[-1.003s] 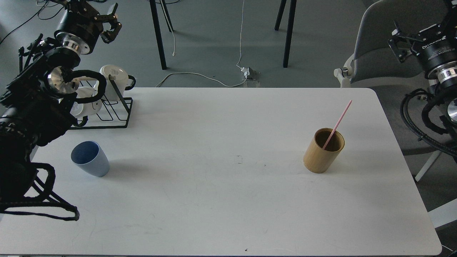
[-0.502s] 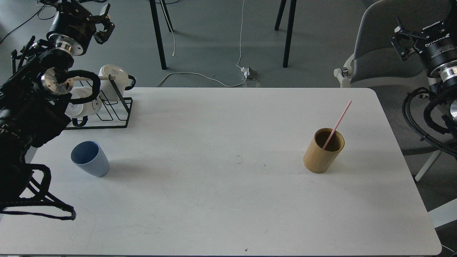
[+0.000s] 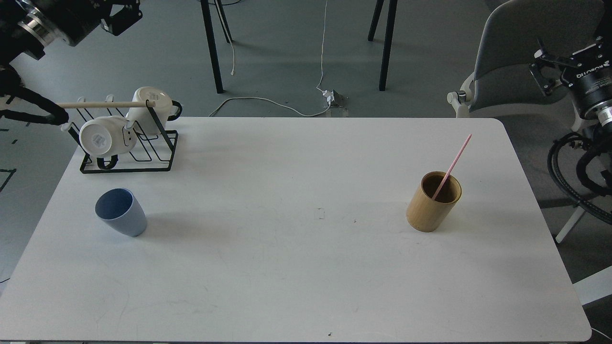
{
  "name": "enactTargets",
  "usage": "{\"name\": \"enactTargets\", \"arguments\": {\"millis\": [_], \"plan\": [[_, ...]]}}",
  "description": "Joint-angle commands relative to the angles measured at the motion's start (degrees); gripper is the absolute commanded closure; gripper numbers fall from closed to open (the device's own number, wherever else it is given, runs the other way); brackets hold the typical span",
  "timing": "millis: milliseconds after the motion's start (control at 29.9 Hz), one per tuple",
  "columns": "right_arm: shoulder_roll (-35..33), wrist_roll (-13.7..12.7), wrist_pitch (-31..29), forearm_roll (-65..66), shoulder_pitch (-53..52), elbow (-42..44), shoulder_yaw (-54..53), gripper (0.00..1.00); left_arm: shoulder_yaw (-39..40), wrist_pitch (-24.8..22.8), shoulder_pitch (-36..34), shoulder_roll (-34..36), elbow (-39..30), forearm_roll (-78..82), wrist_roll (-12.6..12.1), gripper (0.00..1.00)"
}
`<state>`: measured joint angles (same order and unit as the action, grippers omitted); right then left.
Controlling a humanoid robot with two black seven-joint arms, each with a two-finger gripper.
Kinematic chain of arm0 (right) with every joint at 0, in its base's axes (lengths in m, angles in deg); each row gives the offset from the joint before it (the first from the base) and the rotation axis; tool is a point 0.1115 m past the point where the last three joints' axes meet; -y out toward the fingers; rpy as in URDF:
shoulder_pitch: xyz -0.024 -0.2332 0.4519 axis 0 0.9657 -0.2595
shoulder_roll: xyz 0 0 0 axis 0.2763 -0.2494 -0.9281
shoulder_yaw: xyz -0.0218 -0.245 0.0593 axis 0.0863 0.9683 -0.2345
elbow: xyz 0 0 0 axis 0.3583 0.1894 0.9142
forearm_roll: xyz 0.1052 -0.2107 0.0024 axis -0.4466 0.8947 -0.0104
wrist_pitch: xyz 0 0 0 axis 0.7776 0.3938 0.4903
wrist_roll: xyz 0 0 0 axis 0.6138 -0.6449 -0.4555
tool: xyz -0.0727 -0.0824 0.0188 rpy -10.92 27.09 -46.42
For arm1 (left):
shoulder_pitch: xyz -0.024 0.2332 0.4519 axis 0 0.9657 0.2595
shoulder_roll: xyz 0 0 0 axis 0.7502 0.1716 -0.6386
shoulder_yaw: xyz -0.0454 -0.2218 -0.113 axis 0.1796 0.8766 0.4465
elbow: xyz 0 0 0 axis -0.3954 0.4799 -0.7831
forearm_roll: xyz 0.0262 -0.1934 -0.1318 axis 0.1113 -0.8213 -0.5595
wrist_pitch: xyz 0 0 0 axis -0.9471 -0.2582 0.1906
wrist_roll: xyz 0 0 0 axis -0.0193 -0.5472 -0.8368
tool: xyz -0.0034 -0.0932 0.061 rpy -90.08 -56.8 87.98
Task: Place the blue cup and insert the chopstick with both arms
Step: 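Move the left arm down from the rack toward the blue cup, then reach the left gripper to the blue cup and grasp it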
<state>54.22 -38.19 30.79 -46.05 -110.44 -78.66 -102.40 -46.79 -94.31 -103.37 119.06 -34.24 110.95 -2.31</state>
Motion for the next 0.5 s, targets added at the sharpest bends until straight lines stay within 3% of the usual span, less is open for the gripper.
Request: {"name": "enactTargets", "arguments": {"millis": [0,67,368,468], "plan": [[0.05,0.00,-0.23,0.00,0.71,-0.31,-1.40,0.01,0.38,0.04,0.55,5.17,-6.23,20.21,4.60,0.01],[-0.04,0.00,-0.75,0.00,0.71,-0.22,-1.67,0.01,-0.15,0.04,0.81,8.16,-9.30,28.13,6.11,0.01],[0.05,0.53,-0.98,0.09,2.03,0.49,-1.75,0.01,-4.72,0.04,6.95,16.52,-16.08,48.55,6.03,0.02],[0.40,0.62,-0.98,0.09,1.94,0.49,-1.75,0.01,-7.17,0.04,10.03,16.88,-16.00,53.11,6.03,0.12]]}}
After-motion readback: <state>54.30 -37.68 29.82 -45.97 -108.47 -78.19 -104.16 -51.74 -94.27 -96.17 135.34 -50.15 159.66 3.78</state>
